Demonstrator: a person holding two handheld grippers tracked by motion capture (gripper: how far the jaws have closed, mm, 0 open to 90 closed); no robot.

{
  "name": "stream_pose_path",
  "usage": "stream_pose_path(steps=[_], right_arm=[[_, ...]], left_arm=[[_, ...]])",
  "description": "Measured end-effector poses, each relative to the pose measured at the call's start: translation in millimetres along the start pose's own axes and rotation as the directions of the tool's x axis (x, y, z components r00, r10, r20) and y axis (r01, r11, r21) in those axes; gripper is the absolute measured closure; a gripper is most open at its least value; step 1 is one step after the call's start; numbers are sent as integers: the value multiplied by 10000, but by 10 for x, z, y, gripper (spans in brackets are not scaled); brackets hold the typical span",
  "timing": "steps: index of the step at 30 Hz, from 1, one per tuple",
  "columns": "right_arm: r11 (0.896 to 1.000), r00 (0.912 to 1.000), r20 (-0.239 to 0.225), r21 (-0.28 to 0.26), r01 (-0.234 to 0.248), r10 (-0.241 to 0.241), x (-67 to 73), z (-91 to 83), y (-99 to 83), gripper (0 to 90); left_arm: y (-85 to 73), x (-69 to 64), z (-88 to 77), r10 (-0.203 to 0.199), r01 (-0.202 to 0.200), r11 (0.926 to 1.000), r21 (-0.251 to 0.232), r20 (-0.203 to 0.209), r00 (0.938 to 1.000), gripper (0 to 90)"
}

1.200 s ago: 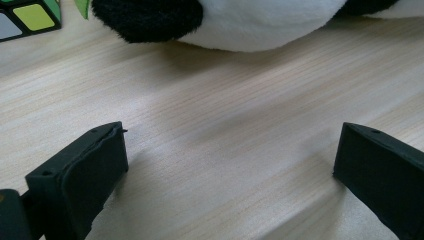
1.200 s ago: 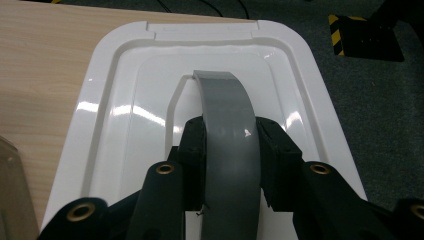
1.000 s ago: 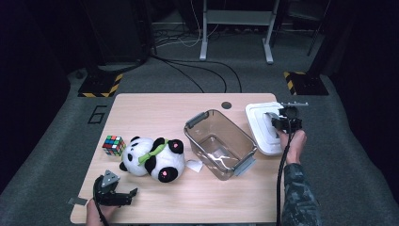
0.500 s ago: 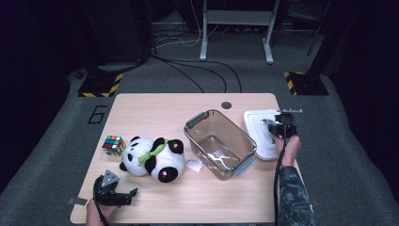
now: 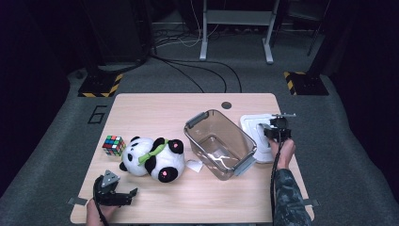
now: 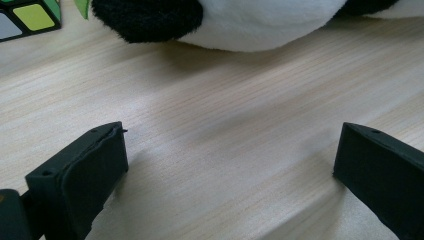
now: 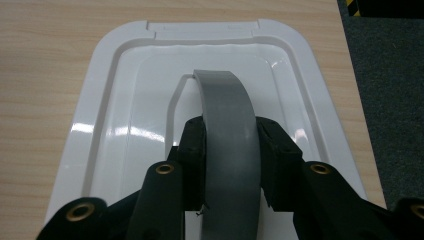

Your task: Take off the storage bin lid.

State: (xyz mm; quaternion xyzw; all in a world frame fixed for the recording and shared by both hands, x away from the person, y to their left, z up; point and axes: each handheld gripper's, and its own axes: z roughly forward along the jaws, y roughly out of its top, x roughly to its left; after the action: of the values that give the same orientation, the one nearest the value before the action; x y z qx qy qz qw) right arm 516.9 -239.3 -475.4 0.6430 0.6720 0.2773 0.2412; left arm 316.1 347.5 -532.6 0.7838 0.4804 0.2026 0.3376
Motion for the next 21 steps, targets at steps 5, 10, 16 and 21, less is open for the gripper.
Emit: stream_pose_path(steps=[5,10,16,21], right_arm=[[10000,10000,-20,12,8,-8,29,50,-27,668],[10000,10000,-50,-47,-7,6,32,78,-62,666],[10000,9998,-203,-56,34,-36,10,70,-64,605],[9997,9991,-406,-197,-116,108,-32,-3,-78,367]], left_arm=[[0,0,0,-7,7,10000,-1,2,10000,4],[0,0,0,-2,2,10000,-3,0,10000,4],[0,0,0,-3,3,10000,-1,1,10000,4],[0,0,0,-3,3,10000,-3,0,10000,4]])
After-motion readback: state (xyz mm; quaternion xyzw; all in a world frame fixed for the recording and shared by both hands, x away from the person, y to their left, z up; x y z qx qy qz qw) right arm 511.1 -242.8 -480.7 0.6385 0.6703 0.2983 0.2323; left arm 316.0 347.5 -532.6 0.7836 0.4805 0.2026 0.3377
